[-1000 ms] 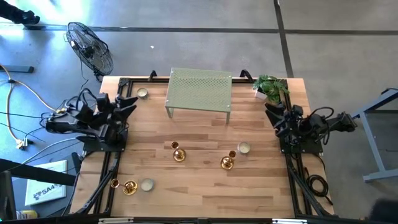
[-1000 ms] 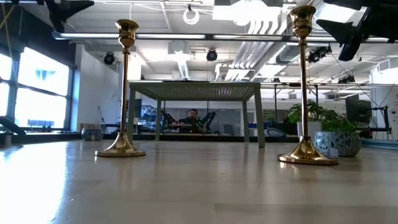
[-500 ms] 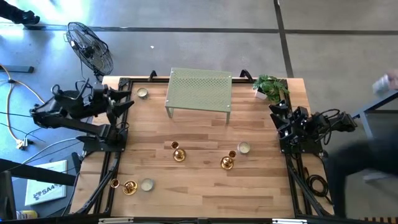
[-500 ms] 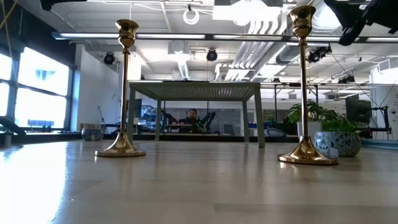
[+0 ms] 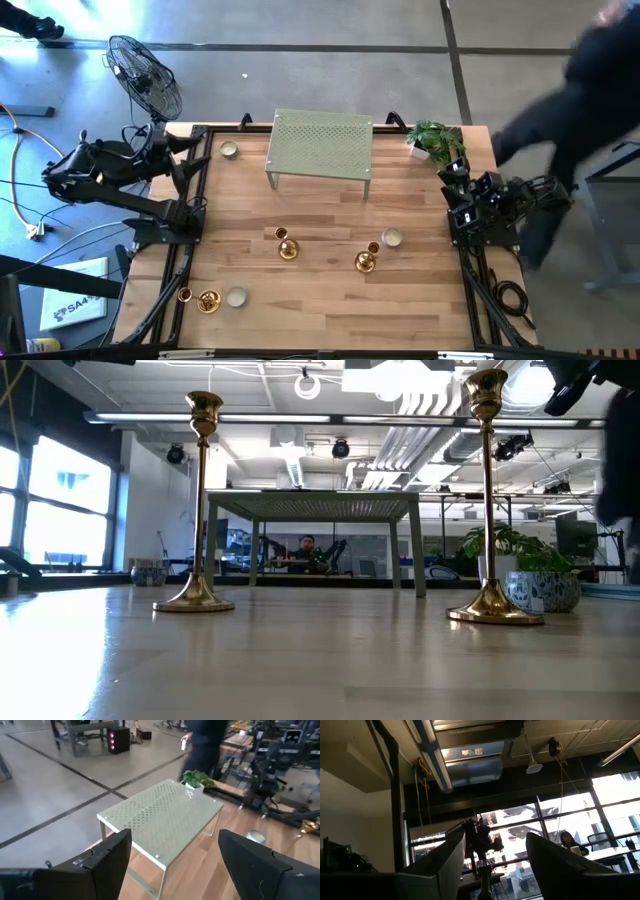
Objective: Stock candles and holders on shelf
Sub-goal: Put the right gold candle holder on the shelf
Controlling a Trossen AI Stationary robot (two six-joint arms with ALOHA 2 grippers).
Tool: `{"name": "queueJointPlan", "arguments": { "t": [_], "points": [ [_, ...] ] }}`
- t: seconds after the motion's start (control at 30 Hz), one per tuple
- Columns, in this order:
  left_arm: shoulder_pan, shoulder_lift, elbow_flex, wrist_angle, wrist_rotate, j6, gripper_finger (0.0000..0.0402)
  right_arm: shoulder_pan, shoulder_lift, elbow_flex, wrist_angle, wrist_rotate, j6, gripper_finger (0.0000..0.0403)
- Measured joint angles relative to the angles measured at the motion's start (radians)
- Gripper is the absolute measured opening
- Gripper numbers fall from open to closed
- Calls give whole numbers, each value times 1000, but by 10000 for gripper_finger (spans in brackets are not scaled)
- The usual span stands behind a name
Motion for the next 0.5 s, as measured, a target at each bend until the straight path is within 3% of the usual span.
{"name": "queueJointPlan", "arguments": {
  "t": [0.17,0.27,0.5],
  "points": [
    [0,0,0,9,11,-1,294,0,0,0,12,27,0,204],
    [0,0,0,15,-35,-6,294,0,0,0,12,51,52,204],
    [0,0,0,26,-72,7,294,0,0,0,13,24,21,205]
  ]
}}
